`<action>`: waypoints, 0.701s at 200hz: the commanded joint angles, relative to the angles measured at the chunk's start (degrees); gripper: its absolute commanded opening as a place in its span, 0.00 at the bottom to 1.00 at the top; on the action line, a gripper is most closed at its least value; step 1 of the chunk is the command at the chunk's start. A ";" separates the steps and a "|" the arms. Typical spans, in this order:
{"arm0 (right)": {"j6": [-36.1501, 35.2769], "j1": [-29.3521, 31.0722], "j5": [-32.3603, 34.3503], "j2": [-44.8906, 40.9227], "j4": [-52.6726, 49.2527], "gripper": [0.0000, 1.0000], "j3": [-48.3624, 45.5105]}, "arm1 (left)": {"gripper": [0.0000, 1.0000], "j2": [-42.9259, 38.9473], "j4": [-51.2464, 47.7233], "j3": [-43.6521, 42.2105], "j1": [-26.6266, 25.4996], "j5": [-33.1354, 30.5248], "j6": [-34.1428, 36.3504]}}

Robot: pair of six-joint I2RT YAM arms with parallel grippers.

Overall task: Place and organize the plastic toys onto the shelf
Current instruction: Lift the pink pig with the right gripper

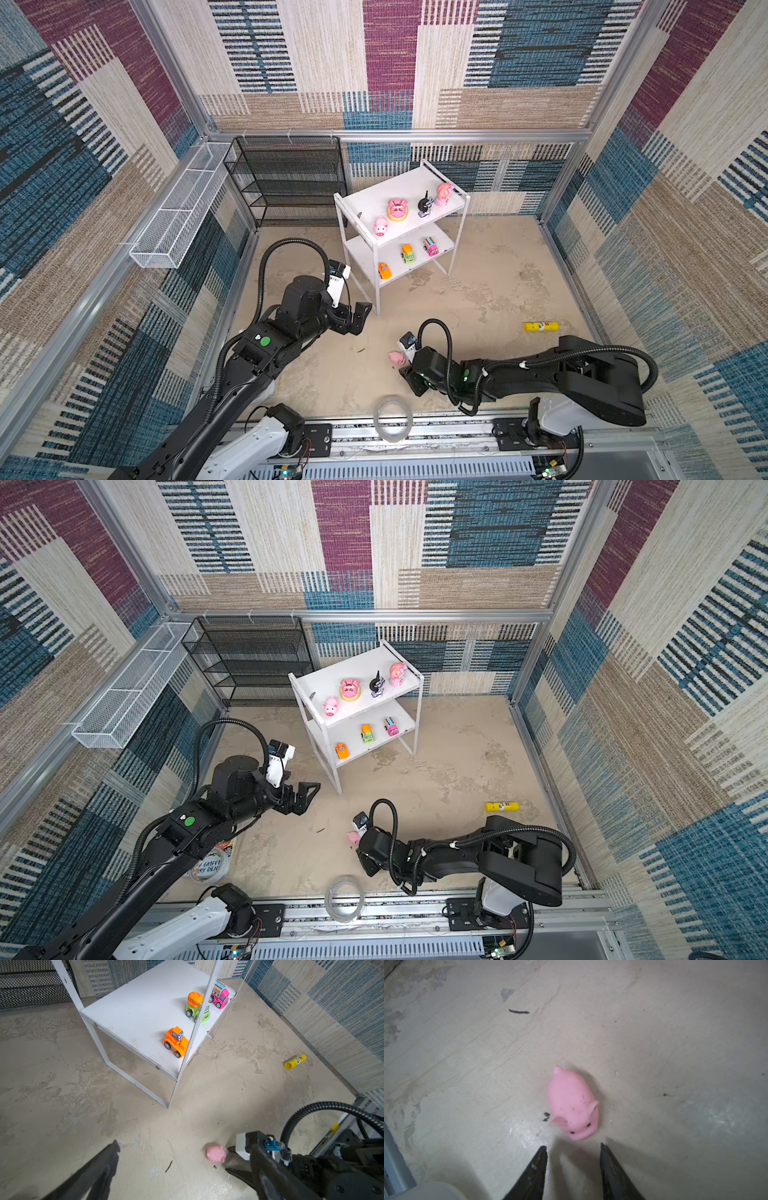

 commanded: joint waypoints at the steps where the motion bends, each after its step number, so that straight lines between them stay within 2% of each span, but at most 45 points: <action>1: -2.82 -0.71 -1.43 0.90 3.91 0.44 -0.29 | 0.99 -0.06 0.69 0.03 0.06 0.36 0.79; 51: -6.46 -2.04 -4.10 3.43 6.75 0.42 1.17 | 0.99 0.18 0.75 0.15 0.20 0.39 0.86; 96: -6.74 -2.31 -3.90 4.74 6.86 0.24 2.07 | 0.99 0.54 0.83 0.16 0.33 0.54 0.86; 140: -8.52 -3.21 -1.31 -0.40 3.48 0.20 2.95 | 0.99 0.48 1.05 0.07 0.58 0.71 0.90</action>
